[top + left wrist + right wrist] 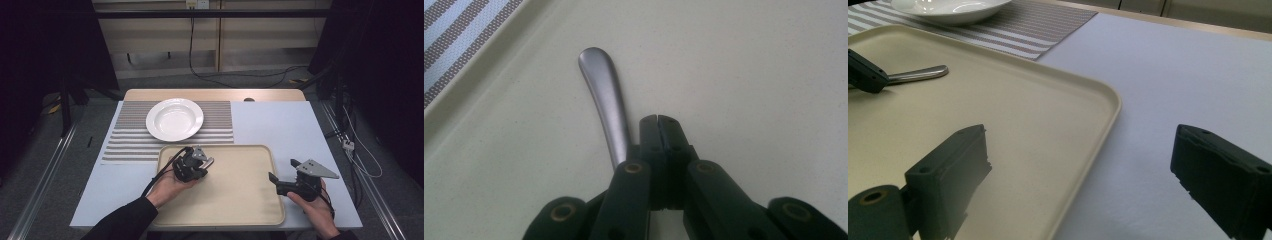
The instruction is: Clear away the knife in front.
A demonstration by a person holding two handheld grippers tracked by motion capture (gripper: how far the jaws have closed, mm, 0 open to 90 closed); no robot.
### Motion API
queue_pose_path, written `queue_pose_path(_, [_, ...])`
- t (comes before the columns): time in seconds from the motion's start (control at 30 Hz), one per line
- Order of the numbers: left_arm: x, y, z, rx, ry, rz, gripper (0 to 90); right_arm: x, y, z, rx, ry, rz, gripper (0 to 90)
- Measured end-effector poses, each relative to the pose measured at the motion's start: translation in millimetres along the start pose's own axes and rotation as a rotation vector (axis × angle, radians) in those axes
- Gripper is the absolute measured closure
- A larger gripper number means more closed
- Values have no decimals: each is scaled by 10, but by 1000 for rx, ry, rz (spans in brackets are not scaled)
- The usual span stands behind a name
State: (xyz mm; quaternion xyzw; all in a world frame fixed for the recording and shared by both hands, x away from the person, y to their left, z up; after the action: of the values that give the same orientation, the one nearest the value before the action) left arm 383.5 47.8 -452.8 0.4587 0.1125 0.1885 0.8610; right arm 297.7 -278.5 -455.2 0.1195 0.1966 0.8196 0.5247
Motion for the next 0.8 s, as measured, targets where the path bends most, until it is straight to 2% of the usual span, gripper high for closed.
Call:
queue_pose_path(0.07, [7,4,-4,3,4,4,900,12,-2,3,4,-2,3,81])
queue_pose_path(0.1, [-9,-6,-7,-21,39,9,900,15,-5,5,4,0,3,81])
queue_pose_path(0.13, [-5,-3,-11,-20,42,11,900,17,-8,7,3,3,3,81])
queue_pose_path(0.17, [9,5,-17,-9,29,15,900,18,-10,8,3,5,2,81])
queue_pose_path(0.23, [16,11,-25,-12,40,18,900,22,-12,12,4,6,1,81])
queue_pose_path(0.27, [29,24,-31,5,25,17,900,24,-14,14,4,7,1,81])
queue_pose_path(0.33, [33,32,-38,10,25,22,900,27,-18,15,6,6,1,81])
queue_pose_path(0.37, [50,44,-41,26,7,26,900,28,-20,15,6,6,1,81])
queue_pose_path(0.4, [44,38,-44,15,26,22,900,27,-19,15,6,5,1,81])
queue_pose_path(0.43, [27,24,-45,-14,63,20,900,26,-18,14,6,5,1,80])
queue_pose_path(0.5, [44,36,-50,5,38,21,900,20,-17,13,5,5,1,80])
queue_pose_path(0.57, [39,37,-53,1,46,25,900,21,-12,12,5,5,0,80])
queue_pose_path(0.67, [69,60,-66,26,20,24,900,21,-9,12,3,5,0,80])
queue_pose_path(0.73, [77,70,-77,27,22,27,900,21,-9,12,3,5,0,80])
queue_pose_path(0.77, [67,64,-84,9,48,25,900,22,-9,12,3,5,0,80])
queue_pose_path(0.8, [81,75,-93,19,40,19,900,21,-9,12,3,6,1,80])
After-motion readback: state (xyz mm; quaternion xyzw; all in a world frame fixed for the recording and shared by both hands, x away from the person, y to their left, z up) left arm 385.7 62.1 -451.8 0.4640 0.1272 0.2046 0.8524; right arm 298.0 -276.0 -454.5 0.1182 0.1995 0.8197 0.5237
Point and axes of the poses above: each handheld gripper's, and its own axes: y roughly backward along the jaws, z roughly out of its top, x roughly to its left, the point moved 2 cm from there along -y, roughly forward along the jaws, and after that the axes turned 2 degrees about y, right-handed, at the moved point
